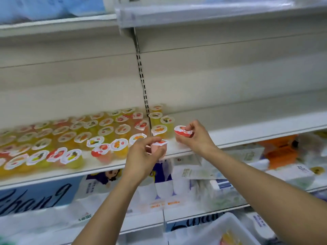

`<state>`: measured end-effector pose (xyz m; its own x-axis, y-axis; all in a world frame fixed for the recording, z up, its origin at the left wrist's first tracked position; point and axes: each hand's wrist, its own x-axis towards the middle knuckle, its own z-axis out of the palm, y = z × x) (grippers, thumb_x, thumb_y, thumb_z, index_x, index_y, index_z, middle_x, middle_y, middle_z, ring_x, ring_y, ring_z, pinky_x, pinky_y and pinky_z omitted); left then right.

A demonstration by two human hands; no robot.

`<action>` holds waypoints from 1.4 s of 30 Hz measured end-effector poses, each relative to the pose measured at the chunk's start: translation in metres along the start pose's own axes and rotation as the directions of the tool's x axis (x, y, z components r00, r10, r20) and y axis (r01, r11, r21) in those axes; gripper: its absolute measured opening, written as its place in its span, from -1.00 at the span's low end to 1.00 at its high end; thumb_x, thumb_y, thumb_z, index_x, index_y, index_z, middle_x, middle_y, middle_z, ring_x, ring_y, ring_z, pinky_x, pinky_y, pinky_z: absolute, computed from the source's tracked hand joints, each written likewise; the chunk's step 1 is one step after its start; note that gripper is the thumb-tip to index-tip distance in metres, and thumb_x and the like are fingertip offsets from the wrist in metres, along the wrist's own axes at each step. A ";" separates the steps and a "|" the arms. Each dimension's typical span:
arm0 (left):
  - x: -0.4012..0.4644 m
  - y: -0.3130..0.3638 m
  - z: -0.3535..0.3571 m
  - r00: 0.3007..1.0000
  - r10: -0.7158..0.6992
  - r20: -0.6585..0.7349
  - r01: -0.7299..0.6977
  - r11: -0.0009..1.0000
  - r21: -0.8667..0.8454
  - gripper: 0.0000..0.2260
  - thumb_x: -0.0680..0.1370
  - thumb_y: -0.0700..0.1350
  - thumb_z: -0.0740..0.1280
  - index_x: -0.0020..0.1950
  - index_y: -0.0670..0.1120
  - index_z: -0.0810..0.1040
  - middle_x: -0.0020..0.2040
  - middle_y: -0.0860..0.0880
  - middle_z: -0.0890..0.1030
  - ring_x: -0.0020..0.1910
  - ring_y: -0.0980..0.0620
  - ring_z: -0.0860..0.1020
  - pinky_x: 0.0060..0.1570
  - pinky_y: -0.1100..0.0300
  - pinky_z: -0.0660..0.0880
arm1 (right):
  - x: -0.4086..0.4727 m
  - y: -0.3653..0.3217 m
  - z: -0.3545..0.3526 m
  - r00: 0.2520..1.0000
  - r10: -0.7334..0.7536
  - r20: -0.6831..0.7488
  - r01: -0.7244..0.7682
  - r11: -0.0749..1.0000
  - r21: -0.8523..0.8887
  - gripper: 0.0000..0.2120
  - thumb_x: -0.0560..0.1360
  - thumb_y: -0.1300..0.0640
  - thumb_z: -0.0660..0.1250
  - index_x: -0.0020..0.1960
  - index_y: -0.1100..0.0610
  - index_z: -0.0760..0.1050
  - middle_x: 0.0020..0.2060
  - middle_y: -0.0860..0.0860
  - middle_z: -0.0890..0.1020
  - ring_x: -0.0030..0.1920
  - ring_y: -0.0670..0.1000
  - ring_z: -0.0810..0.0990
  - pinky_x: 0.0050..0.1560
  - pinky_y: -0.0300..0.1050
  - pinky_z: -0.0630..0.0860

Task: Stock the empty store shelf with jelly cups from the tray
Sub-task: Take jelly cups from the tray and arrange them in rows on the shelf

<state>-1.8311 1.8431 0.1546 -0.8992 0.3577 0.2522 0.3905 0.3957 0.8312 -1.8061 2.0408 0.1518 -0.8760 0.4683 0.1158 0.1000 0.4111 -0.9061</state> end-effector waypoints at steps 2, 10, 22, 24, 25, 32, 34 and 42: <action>0.003 -0.004 -0.005 1.000 -0.010 -0.009 0.011 1.000 0.011 -0.76 0.47 0.08 0.44 0.13 0.15 0.62 0.10 0.17 0.58 -0.06 0.18 0.59 -0.14 0.23 0.57 | 0.010 -0.001 0.008 1.000 -0.012 0.000 0.012 0.995 -0.103 -0.62 0.37 0.00 0.50 -0.03 0.03 0.32 0.02 -0.01 0.58 -0.04 0.02 0.59 -0.04 -0.03 0.55; 0.010 -0.002 -0.012 0.999 -0.021 -0.038 0.020 1.000 -0.004 -0.74 0.44 0.12 0.47 0.10 0.17 0.61 -0.01 0.20 0.60 -0.12 0.25 0.57 -0.27 0.45 0.46 | 0.016 -0.005 0.020 0.999 -0.044 0.007 0.044 0.949 -0.312 -0.63 0.41 -0.02 0.44 0.04 0.04 0.31 -0.04 -0.03 0.57 -0.08 0.05 0.58 -0.07 0.01 0.55; 0.062 0.047 -0.008 0.986 0.075 -0.146 -0.084 0.995 -0.056 -0.32 0.32 0.13 0.56 0.36 0.07 0.38 -0.06 0.10 0.58 -0.10 0.17 0.58 -0.09 0.20 0.57 | 0.011 -0.063 -0.020 0.929 -0.325 0.174 0.284 0.932 0.224 -0.70 0.53 0.02 0.37 0.25 -0.03 0.50 -0.03 0.00 0.64 -0.09 -0.15 0.62 -0.14 -0.36 0.49; 0.077 0.062 -0.004 0.979 0.143 -0.144 -0.149 0.988 -0.036 -0.34 0.33 0.08 0.56 0.35 0.08 0.36 -0.10 0.12 0.59 -0.12 0.21 0.58 -0.12 0.25 0.55 | 0.019 -0.075 -0.021 0.925 -0.346 0.157 0.307 0.924 0.227 -0.68 0.51 0.09 0.40 0.24 0.07 0.54 -0.02 0.04 0.66 -0.13 -0.15 0.63 -0.21 -0.35 0.50; 0.085 0.068 -0.003 0.976 0.182 -0.119 -0.185 0.983 -0.016 -0.34 0.33 0.04 0.56 0.35 0.09 0.35 -0.10 0.13 0.59 -0.13 0.21 0.59 -0.13 0.26 0.56 | 0.025 -0.078 -0.021 0.929 -0.347 0.126 0.312 0.920 0.237 -0.71 0.50 0.12 0.42 0.20 0.12 0.56 -0.04 0.05 0.66 -0.17 -0.14 0.63 -0.24 -0.32 0.52; 0.173 0.048 -0.022 0.989 0.130 0.065 -0.141 0.967 0.213 -0.65 0.54 -0.02 0.38 0.31 0.07 0.48 0.23 0.02 0.52 0.12 0.05 0.52 0.00 0.20 0.48 | 0.097 -0.026 -0.039 0.990 -0.088 -0.107 0.100 0.989 0.113 -0.82 0.34 0.06 0.57 -0.13 0.05 0.60 -0.23 0.01 0.65 -0.23 -0.03 0.61 -0.17 -0.10 0.57; 0.197 0.028 -0.022 0.979 0.095 0.178 -0.155 0.917 0.366 -0.73 0.60 -0.04 0.28 0.31 0.02 0.52 0.31 -0.02 0.50 0.25 -0.02 0.49 0.23 0.13 0.40 | 0.117 0.001 -0.037 0.997 0.023 -0.075 -0.024 1.000 -0.007 -0.77 0.27 0.04 0.58 -0.15 0.03 0.60 -0.20 -0.01 0.66 -0.17 0.02 0.64 -0.06 0.00 0.61; 0.252 -0.028 0.010 0.913 0.012 0.407 -0.307 0.679 0.668 -0.64 0.64 0.13 0.12 0.41 0.11 0.43 0.42 0.05 0.43 0.37 -0.01 0.42 0.34 -0.02 0.36 | 0.173 0.018 0.006 0.998 0.026 0.063 -0.024 0.999 -0.026 -0.65 0.17 -0.03 0.50 -0.09 0.04 0.57 -0.13 0.00 0.66 -0.07 0.06 0.64 -0.03 0.06 0.61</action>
<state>-2.0670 1.9308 0.1903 -0.7360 0.6758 0.0391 0.6725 0.7235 0.1560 -1.9587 2.1243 0.1526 -0.9011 0.4284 0.0667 0.1330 0.4196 -0.8979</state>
